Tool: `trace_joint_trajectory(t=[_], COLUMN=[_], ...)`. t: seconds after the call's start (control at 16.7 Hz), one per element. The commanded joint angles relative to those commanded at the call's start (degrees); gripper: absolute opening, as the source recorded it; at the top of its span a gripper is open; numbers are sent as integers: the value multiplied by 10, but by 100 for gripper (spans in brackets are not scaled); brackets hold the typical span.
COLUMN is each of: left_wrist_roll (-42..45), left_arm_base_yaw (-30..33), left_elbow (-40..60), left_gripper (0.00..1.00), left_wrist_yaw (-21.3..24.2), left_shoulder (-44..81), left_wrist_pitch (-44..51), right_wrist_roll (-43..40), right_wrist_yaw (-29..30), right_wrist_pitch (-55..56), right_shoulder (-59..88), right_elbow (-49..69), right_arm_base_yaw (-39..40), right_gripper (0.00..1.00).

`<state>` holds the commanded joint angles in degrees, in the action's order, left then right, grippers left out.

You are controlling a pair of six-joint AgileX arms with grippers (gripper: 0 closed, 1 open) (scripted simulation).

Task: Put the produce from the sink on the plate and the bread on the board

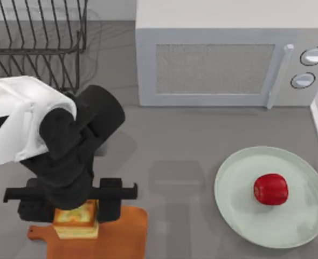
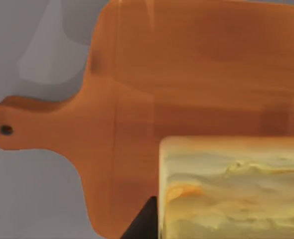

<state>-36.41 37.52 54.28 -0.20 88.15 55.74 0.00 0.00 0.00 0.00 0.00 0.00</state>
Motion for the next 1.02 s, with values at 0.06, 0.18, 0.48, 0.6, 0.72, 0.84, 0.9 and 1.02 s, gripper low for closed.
trace_joint_trajectory(t=[0.06, 0.18, 0.48, 0.6, 0.72, 0.84, 0.9, 1.02], left_wrist_roll=[0, 0, 0, 0, 0, 0, 0, 0], left_arm_base_yaw=[0, 0, 0, 1, 1, 1, 1, 1], left_elbow=[-5, -14, -38, -47, -57, -61, -61, -61], left_gripper=[0, 0, 0, 0, 0, 0, 0, 8], left_wrist_yaw=[0, 0, 0, 0, 0, 0, 0, 0], left_shoulder=[3, 8, 22, 28, 34, 36, 36, 36], left_wrist_pitch=[-8, -23, -62, -76, -95, -99, -99, -99], right_wrist_roll=[0, 0, 0, 0, 0, 0, 0, 0], right_wrist_yaw=[0, 0, 0, 0, 0, 0, 0, 0], right_wrist_pitch=[0, 0, 0, 0, 0, 0, 0, 0], right_shoulder=[0, 0, 0, 0, 0, 0, 0, 0], right_elbow=[0, 0, 0, 0, 0, 0, 0, 0], right_arm_base_yaw=[0, 0, 0, 0, 0, 0, 0, 0], right_gripper=[100, 100, 100, 100, 100, 100, 100, 100])
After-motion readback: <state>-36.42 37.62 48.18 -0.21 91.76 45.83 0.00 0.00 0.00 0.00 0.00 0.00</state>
